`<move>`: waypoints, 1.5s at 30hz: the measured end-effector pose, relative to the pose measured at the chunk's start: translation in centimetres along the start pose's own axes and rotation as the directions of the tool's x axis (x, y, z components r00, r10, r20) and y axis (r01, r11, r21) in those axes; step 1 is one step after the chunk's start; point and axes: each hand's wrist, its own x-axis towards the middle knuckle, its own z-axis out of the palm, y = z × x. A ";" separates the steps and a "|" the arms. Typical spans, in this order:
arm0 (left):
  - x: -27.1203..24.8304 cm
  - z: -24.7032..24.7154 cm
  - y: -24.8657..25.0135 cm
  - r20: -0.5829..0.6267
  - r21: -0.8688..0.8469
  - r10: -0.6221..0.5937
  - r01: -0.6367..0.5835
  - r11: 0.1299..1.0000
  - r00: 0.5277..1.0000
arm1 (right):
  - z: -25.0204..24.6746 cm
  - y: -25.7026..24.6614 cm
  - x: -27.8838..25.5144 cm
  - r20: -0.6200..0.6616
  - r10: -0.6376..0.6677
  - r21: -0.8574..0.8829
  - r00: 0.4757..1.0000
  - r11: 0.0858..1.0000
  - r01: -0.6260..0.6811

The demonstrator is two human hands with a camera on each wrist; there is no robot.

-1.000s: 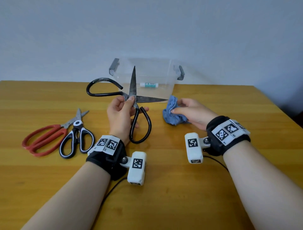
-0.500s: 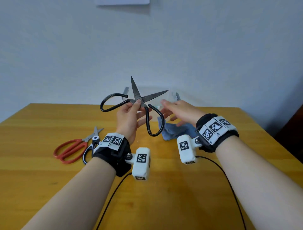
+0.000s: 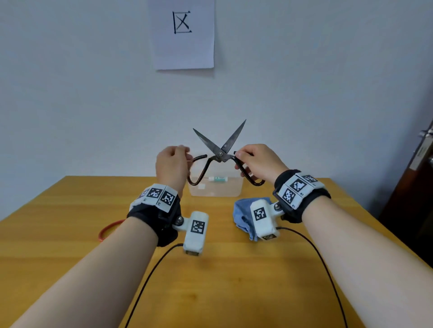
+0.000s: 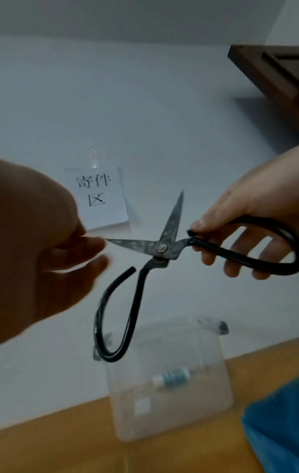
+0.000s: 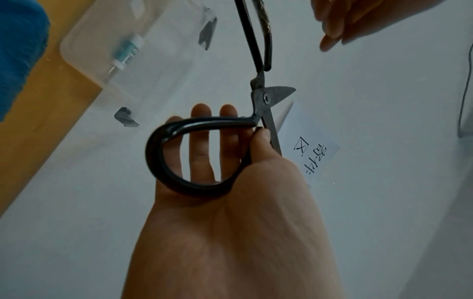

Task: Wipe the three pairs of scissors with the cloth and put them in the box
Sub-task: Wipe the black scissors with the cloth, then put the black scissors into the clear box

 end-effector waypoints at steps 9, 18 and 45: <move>-1.3 -0.4 3.3 0.324 0.195 -0.201 0.143 0.970 0.924 | -0.6 -3.0 -1.1 -0.225 -0.011 0.269 0.974 0.960 0.073; -3.4 -0.8 4.2 0.568 0.271 -0.318 0.192 0.943 0.759 | -0.8 -6.0 -2.7 -0.160 -0.014 0.430 0.987 0.899 0.083; 10.0 3.8 -4.8 0.075 -0.342 -0.371 0.373 0.862 0.926 | 2.1 6.7 9.9 -0.131 0.556 0.932 0.821 0.352 -0.090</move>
